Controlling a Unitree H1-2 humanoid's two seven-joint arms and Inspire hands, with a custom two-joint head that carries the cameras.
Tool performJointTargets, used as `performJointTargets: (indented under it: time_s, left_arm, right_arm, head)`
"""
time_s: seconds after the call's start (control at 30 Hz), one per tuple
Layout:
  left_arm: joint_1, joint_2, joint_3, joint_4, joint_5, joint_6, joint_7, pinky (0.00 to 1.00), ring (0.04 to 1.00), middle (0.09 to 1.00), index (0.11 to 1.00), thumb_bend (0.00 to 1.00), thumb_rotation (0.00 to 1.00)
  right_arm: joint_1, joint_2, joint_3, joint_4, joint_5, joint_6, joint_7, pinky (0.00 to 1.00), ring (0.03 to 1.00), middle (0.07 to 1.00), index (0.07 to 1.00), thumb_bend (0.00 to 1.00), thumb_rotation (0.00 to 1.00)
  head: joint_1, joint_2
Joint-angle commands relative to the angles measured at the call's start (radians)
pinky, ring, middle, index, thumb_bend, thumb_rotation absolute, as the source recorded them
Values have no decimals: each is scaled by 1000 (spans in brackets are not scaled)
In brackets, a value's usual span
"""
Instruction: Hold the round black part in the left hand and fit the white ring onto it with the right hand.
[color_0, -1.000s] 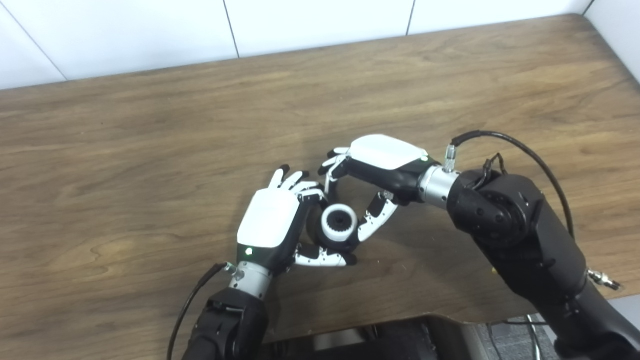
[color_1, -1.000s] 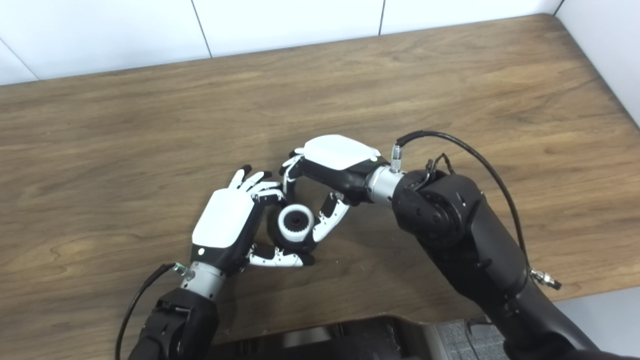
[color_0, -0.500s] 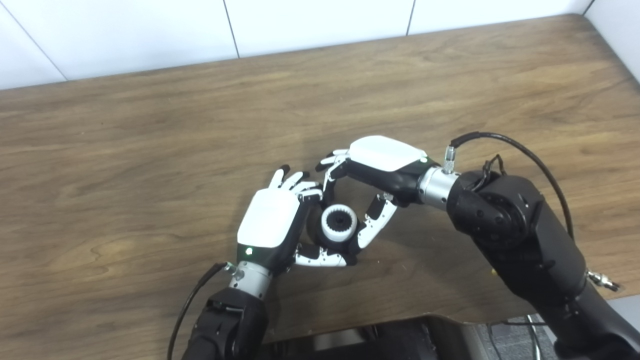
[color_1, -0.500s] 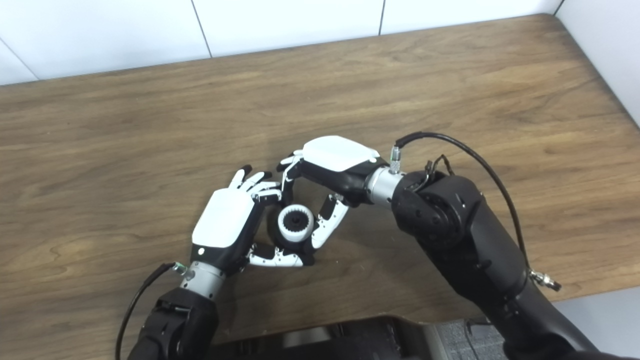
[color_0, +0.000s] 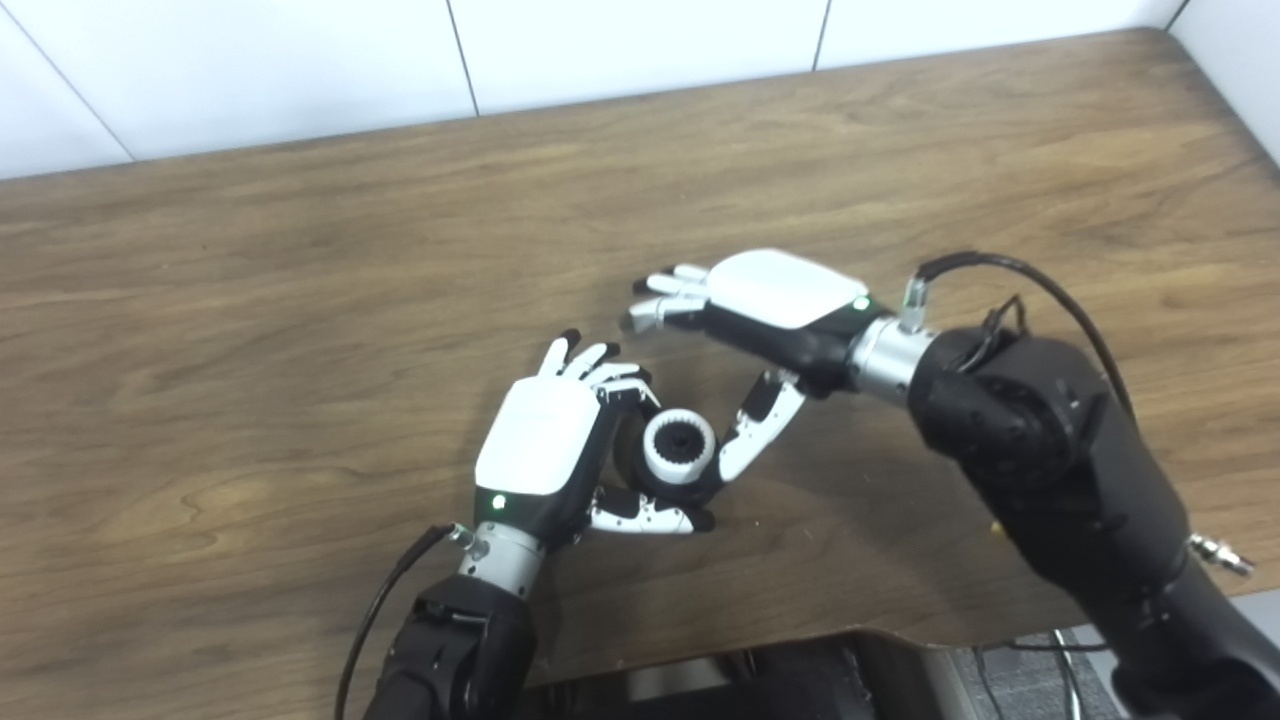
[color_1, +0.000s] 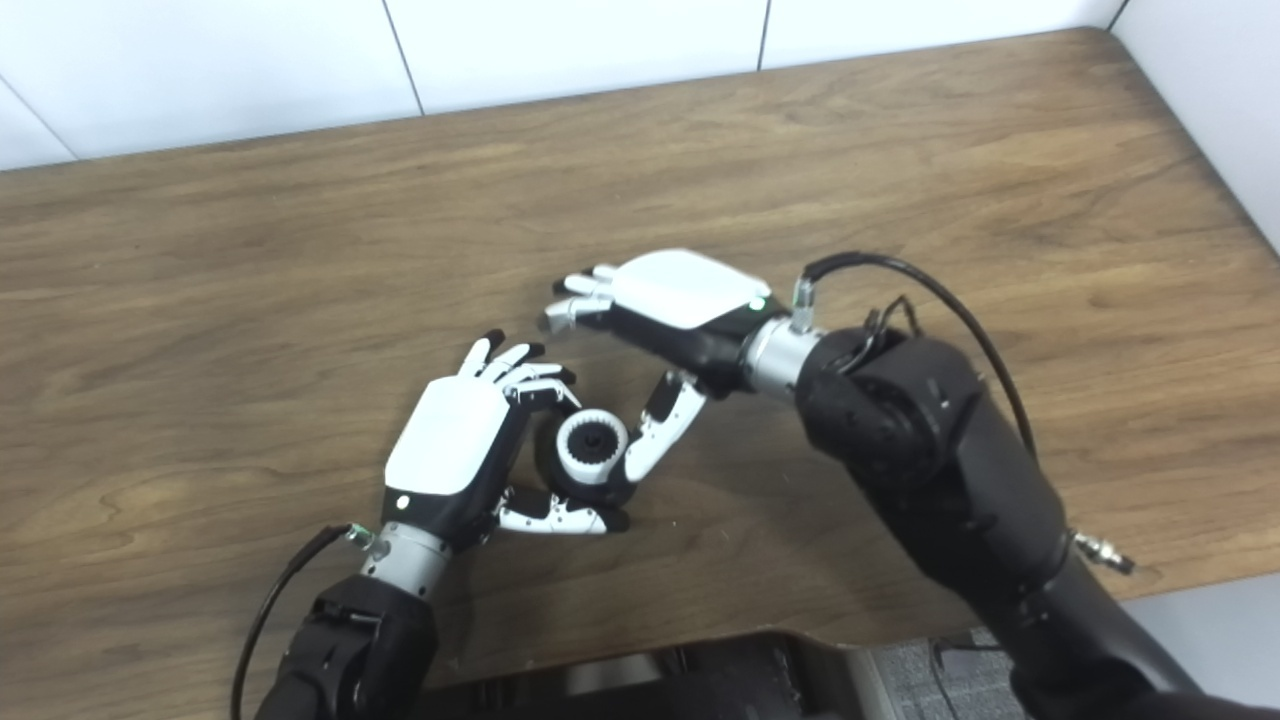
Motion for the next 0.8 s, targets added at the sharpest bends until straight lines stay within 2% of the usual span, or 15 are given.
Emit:
performJointTargets:
  time_s: [0.0, 0.13, 0.27, 0.47, 0.77]
  left_arm:
    - [-11, -7, -5, -14, 6, -8, 2, 1000, 898, 768, 482, 525, 56]
    - [-11, -5, -5, -10, 5, -13, 9, 1000, 899, 770, 482, 525, 56]
    - [-13, -3, -4, -5, 5, -14, 12, 1000, 898, 768, 482, 525, 57]
    - [-14, 1, -1, -2, 1, -17, 13, 1000, 899, 767, 482, 525, 56]
    - [-14, 2, 1, 0, 1, -13, 6, 1000, 892, 757, 482, 525, 57]
  right_arm:
    - [-53, -32, -27, -48, 15, 13, 31, 874, 1000, 973, 871, 1000, 370]
    - [-106, -89, -46, -57, 41, 59, 129, 885, 991, 952, 842, 1000, 375]
    - [-142, -131, -55, -56, 59, 94, 182, 865, 996, 947, 827, 1000, 371]
    - [-156, -160, -69, -59, 85, 112, 191, 899, 1000, 948, 841, 1000, 369]
    - [-158, -153, -50, -54, 62, 114, 190, 920, 1000, 951, 871, 1000, 397]
  head:
    - [-3, -3]
    - [-3, -3]
    - [-5, -10]
    - [-10, -14]
    - [-13, -16]
